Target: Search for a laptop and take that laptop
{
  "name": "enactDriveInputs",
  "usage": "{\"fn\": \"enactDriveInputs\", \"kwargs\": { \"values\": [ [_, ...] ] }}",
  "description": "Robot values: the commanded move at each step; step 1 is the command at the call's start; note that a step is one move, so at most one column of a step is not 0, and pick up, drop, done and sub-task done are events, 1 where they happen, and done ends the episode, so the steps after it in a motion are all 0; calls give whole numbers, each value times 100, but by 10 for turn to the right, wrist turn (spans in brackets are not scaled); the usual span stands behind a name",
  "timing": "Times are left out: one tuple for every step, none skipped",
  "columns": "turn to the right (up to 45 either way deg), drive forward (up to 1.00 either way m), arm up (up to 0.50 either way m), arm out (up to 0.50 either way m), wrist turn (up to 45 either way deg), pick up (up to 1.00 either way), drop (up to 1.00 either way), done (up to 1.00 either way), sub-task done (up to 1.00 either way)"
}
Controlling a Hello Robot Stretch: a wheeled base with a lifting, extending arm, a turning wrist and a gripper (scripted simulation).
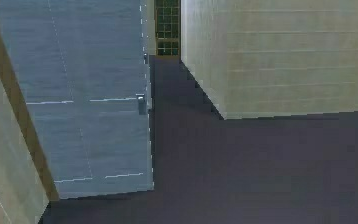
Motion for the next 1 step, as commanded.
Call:
{"fn": "enactDriveInputs", "kwargs": {
  "values": [
    [0, 100, 0, 0, 0, 0, 0, 0, 0]
  ]
}}
